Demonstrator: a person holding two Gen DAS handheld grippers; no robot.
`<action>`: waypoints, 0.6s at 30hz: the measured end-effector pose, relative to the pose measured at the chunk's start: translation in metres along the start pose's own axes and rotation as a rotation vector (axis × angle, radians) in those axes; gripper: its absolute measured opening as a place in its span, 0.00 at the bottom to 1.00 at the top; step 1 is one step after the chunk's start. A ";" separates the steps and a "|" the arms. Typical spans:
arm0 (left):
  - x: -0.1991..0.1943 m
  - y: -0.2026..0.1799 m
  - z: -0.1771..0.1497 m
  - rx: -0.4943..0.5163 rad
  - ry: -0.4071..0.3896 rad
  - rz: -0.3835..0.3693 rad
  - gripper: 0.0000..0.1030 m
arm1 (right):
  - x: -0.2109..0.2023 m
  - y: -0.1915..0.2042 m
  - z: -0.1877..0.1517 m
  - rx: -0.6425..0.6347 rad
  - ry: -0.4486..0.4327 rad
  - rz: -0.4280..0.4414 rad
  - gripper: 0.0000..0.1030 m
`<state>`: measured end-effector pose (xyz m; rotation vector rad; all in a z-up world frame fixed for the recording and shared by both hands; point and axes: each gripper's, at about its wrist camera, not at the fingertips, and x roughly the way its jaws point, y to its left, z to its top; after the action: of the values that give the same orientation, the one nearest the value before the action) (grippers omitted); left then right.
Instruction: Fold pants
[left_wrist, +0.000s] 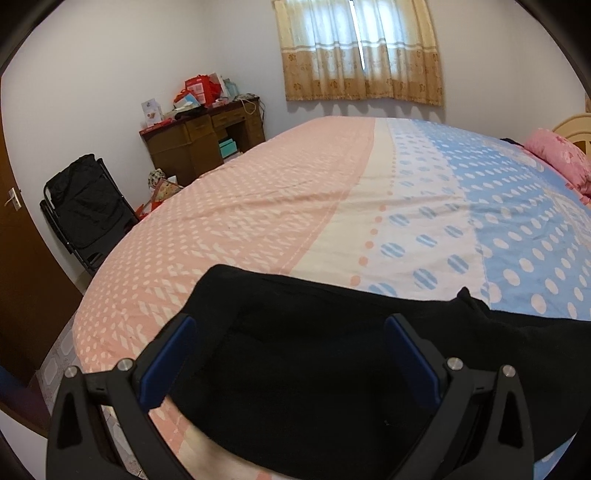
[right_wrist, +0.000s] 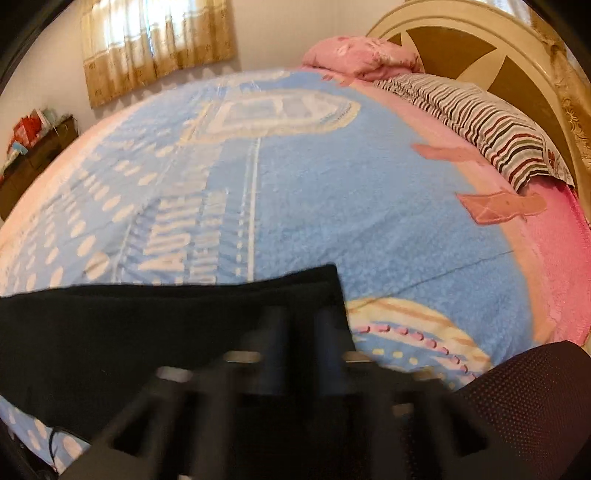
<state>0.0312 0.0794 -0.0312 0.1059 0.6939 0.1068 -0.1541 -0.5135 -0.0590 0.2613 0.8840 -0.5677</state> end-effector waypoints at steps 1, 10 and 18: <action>0.001 -0.002 0.000 0.005 0.003 0.000 1.00 | -0.003 0.000 -0.001 0.001 -0.014 0.007 0.05; 0.003 -0.001 -0.002 -0.015 0.010 -0.004 1.00 | -0.037 -0.003 0.017 0.040 -0.162 -0.026 0.04; 0.003 0.010 0.000 -0.032 0.003 0.001 1.00 | -0.002 -0.021 0.013 0.150 -0.040 -0.005 0.17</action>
<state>0.0329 0.0900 -0.0319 0.0753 0.6946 0.1187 -0.1584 -0.5358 -0.0490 0.3824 0.8051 -0.6425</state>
